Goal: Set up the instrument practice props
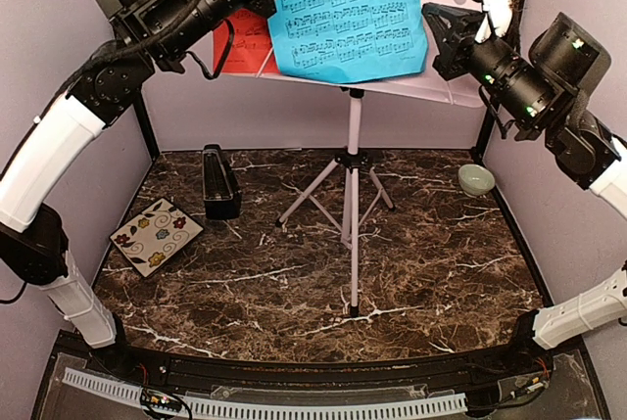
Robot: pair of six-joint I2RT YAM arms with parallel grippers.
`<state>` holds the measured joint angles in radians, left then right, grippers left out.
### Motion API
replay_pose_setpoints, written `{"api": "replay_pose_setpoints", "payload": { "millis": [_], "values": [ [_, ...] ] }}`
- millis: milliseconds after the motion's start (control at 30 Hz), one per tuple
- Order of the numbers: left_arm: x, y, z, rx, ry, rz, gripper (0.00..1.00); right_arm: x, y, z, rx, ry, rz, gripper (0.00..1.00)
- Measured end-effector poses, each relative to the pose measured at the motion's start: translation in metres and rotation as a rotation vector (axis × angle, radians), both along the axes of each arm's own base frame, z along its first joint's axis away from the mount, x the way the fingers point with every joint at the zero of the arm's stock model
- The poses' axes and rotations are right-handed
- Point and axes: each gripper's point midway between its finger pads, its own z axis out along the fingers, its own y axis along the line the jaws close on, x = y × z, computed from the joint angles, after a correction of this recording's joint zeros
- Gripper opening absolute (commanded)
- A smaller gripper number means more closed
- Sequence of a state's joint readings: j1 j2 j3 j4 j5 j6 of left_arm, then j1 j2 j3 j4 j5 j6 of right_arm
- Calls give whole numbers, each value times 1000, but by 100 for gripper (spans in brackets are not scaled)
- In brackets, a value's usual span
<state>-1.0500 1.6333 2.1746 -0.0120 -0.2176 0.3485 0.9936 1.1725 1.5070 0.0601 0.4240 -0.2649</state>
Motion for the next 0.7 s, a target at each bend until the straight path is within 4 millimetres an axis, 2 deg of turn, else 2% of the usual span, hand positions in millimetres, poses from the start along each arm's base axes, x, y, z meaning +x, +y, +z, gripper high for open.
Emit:
{"api": "replay_pose_setpoints", "payload": {
  "millis": [367, 700],
  "values": [
    [3, -43, -1, 40, -79, -83, 0, 1, 13, -3, -67, -44, 29, 0],
    [-5, -75, -5, 101, -193, -169, 0, 0, 16, -4, -85, -59, 48, 0]
  ]
}}
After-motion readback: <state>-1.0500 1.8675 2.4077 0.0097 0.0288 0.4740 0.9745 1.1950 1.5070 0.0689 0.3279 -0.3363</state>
